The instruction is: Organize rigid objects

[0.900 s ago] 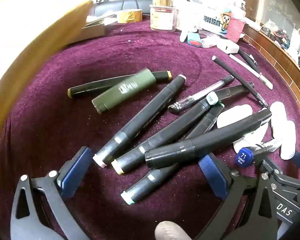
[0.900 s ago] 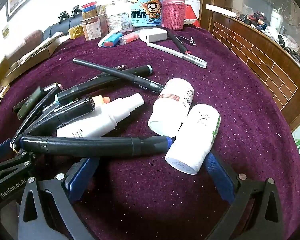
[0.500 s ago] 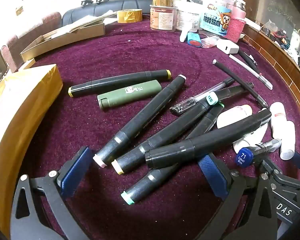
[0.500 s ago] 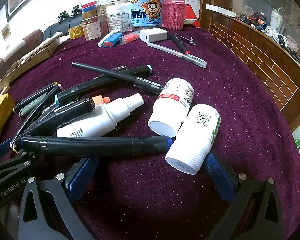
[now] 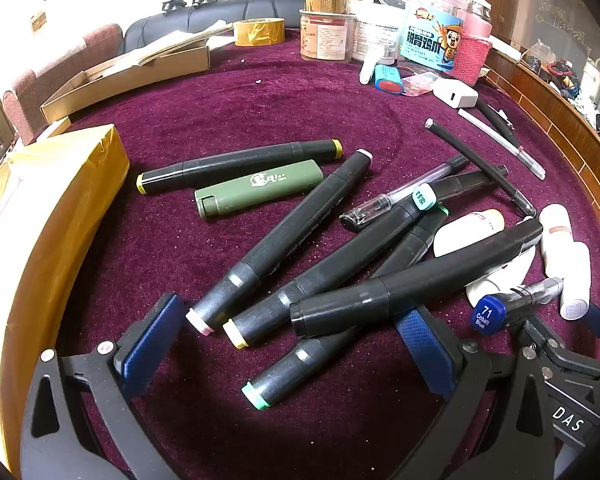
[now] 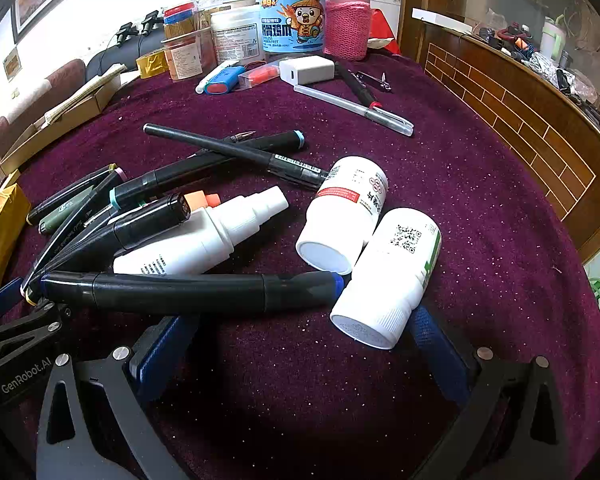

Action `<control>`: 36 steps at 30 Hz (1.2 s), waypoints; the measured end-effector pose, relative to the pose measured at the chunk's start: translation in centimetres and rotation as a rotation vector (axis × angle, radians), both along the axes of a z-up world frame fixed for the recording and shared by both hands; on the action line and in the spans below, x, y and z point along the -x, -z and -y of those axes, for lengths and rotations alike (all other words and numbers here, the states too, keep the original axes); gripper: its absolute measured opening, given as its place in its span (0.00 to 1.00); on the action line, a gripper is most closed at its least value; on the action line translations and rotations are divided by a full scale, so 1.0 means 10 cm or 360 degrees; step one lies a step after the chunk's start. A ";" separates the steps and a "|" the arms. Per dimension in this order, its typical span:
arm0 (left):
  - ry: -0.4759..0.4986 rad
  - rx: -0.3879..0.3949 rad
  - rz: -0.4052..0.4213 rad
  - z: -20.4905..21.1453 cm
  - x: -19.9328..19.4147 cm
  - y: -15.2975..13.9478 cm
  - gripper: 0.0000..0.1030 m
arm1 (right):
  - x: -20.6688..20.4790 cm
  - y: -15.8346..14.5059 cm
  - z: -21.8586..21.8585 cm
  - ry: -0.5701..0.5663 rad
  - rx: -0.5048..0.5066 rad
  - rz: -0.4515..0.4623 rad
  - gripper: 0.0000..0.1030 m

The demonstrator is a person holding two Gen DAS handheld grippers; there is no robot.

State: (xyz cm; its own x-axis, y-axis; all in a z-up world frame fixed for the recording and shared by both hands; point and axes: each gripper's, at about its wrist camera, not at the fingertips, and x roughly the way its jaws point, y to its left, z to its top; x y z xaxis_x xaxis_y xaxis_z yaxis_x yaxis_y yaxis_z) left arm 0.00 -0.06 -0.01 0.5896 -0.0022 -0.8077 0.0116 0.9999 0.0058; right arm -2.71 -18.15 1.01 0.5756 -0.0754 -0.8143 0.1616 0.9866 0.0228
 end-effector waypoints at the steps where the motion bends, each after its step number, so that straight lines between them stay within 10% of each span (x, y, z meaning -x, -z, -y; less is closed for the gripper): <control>1: 0.0000 0.0000 0.0000 0.00 0.00 0.00 1.00 | 0.00 0.00 0.00 0.0000 0.0000 0.0000 0.99; 36: 0.0189 -0.0016 -0.0072 -0.02 0.17 -0.02 1.00 | -0.03 0.00 0.03 -0.0098 -0.0024 -0.0156 0.99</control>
State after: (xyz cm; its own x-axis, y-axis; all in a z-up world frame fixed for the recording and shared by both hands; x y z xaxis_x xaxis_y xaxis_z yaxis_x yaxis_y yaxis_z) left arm -1.68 0.16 0.23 0.5485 -0.0619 -0.8338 0.1306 0.9914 0.0123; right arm -2.41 -18.44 1.04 0.4960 -0.0296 -0.8678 0.1029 0.9944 0.0250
